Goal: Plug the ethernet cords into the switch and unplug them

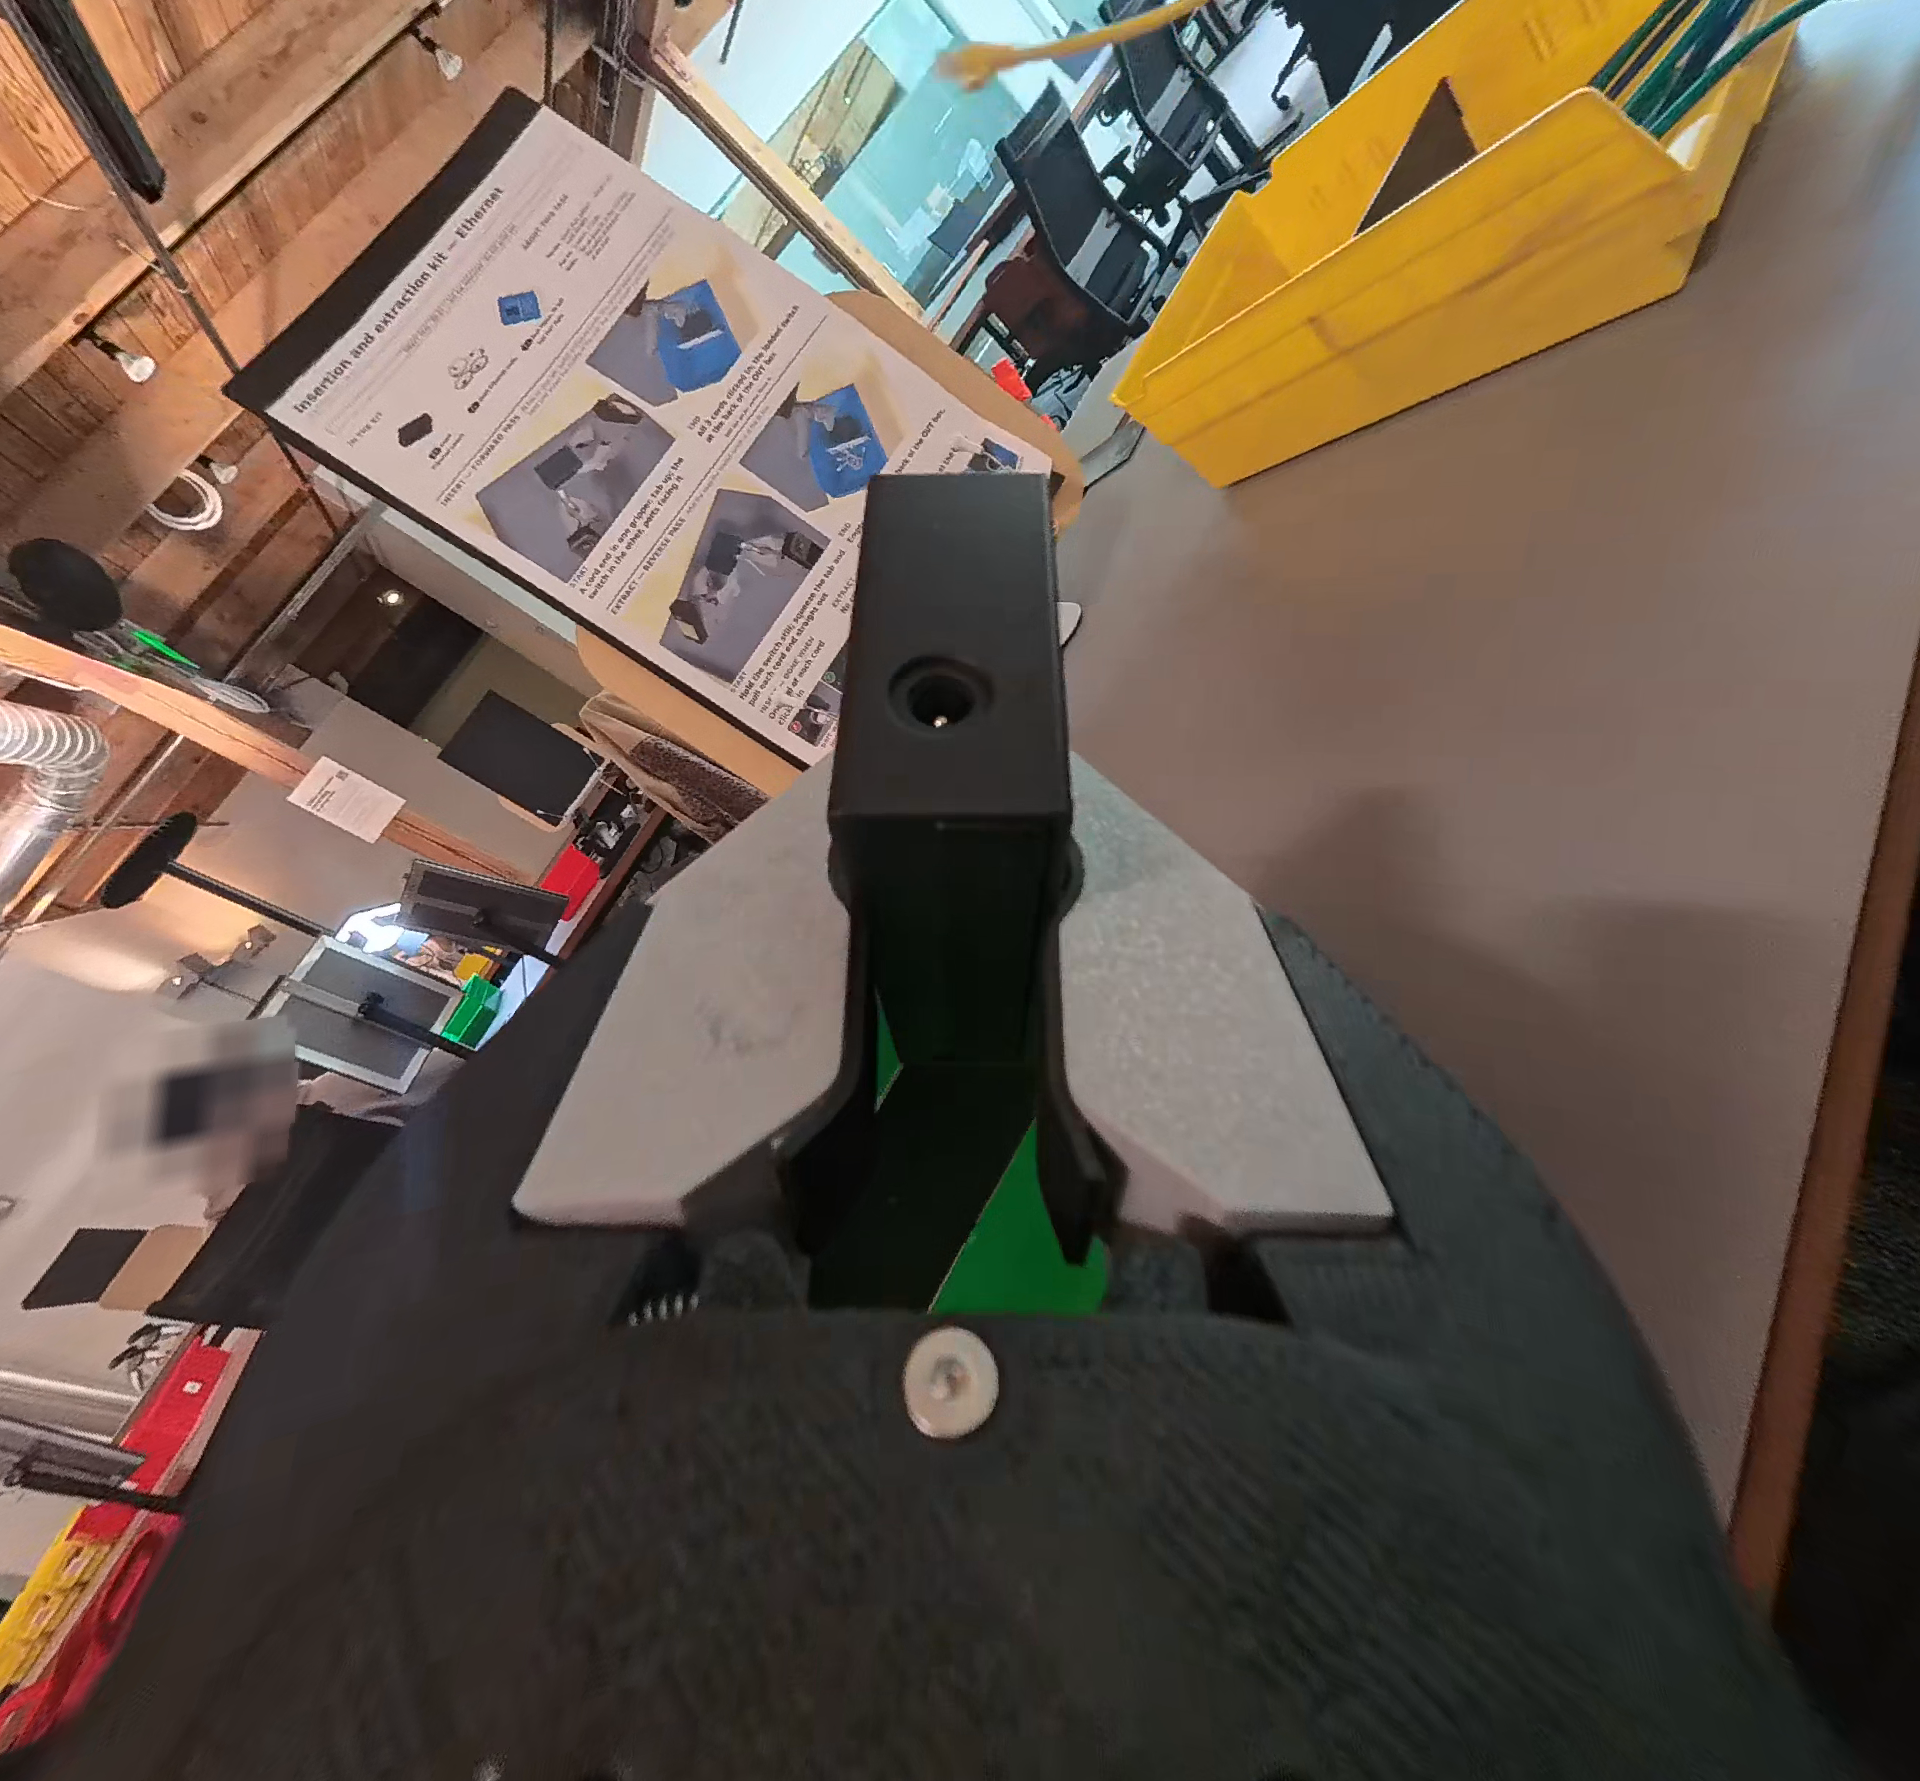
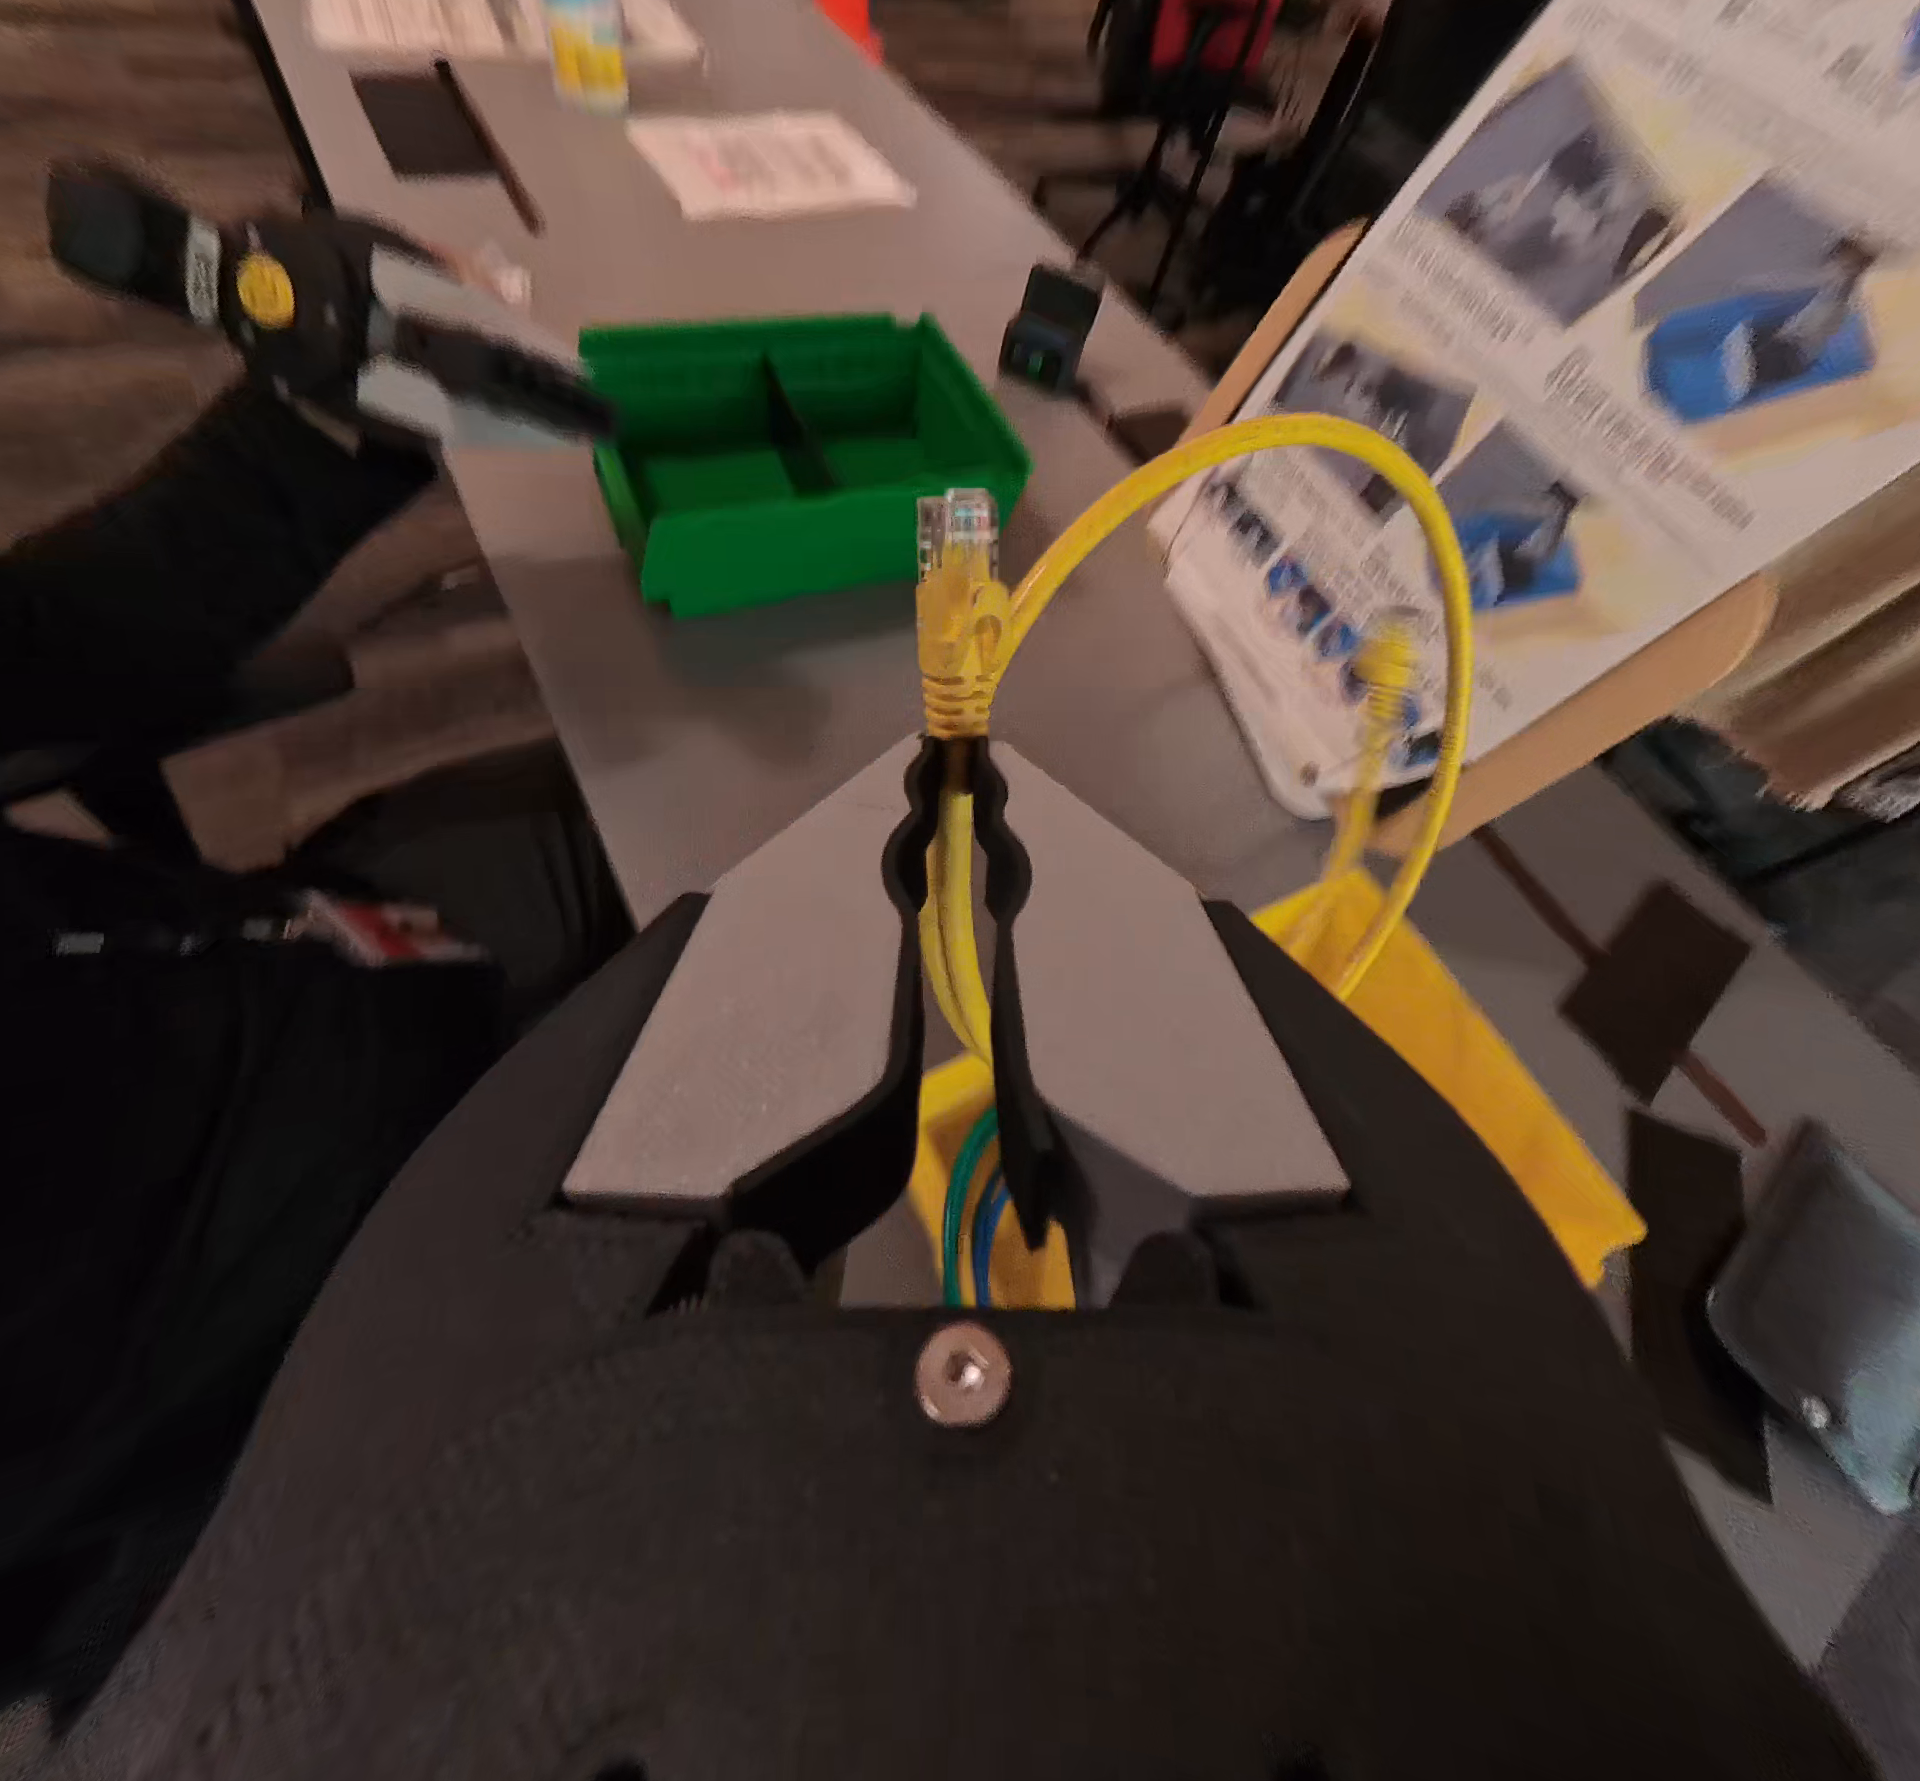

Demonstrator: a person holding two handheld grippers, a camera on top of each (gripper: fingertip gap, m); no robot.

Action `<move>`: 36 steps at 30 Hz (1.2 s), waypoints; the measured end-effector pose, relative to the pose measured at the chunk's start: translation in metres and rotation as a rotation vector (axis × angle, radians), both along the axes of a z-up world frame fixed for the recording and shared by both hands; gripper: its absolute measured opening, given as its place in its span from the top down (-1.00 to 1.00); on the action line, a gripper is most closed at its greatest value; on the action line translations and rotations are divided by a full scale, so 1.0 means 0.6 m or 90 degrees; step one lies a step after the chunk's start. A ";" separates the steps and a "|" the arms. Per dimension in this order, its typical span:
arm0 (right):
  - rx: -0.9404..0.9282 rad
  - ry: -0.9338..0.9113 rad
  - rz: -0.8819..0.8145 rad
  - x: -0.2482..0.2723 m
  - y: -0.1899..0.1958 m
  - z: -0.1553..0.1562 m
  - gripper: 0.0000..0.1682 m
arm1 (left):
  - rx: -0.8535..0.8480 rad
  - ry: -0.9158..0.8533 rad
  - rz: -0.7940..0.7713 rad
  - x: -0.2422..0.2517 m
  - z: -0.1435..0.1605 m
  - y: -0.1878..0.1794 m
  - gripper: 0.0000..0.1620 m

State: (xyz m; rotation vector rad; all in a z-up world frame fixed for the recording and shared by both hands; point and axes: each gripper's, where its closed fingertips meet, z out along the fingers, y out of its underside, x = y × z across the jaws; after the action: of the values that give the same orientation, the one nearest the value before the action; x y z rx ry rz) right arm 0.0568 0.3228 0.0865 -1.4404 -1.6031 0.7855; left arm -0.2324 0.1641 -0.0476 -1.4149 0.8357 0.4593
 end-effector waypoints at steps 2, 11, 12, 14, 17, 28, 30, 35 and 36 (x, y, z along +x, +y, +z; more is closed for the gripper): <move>-0.022 -0.089 -0.009 0.023 0.016 -0.066 0.98 | 0.000 0.009 0.002 0.004 0.000 0.000 0.65; -0.084 -0.423 -0.118 0.078 0.134 -0.393 0.96 | -0.005 0.022 -0.007 0.021 -0.008 0.009 0.65; -0.099 -0.437 -0.112 0.069 0.136 -0.417 0.96 | -0.009 0.021 -0.008 0.021 -0.011 0.010 0.65; -0.118 -0.484 -0.106 0.060 0.139 -0.461 0.95 | -0.012 0.024 -0.006 0.022 -0.015 0.012 0.65; -0.123 -0.520 -0.093 0.053 0.135 -0.469 0.95 | -0.016 0.023 -0.013 0.025 -0.020 0.014 0.65; 0.060 -0.366 -0.157 0.035 0.142 -0.313 0.30 | 0.011 0.079 -0.053 0.059 -0.028 0.013 0.65; 0.075 -0.267 -0.151 -0.003 0.117 -0.271 0.24 | 0.022 0.089 -0.056 0.069 -0.021 0.009 0.66; 0.170 -0.076 0.072 -0.135 -0.087 -0.203 0.43 | -0.030 0.096 -0.077 0.105 -0.046 0.016 0.66; 0.177 -0.056 0.108 -0.159 -0.128 -0.200 0.45 | -0.052 0.093 -0.083 0.112 -0.057 0.019 0.66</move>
State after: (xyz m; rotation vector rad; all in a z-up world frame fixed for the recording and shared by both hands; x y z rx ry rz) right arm -0.0385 0.2461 -0.0335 -1.1648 -1.8408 0.5713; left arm -0.1653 0.1754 -0.0818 -1.4045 1.0680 0.4363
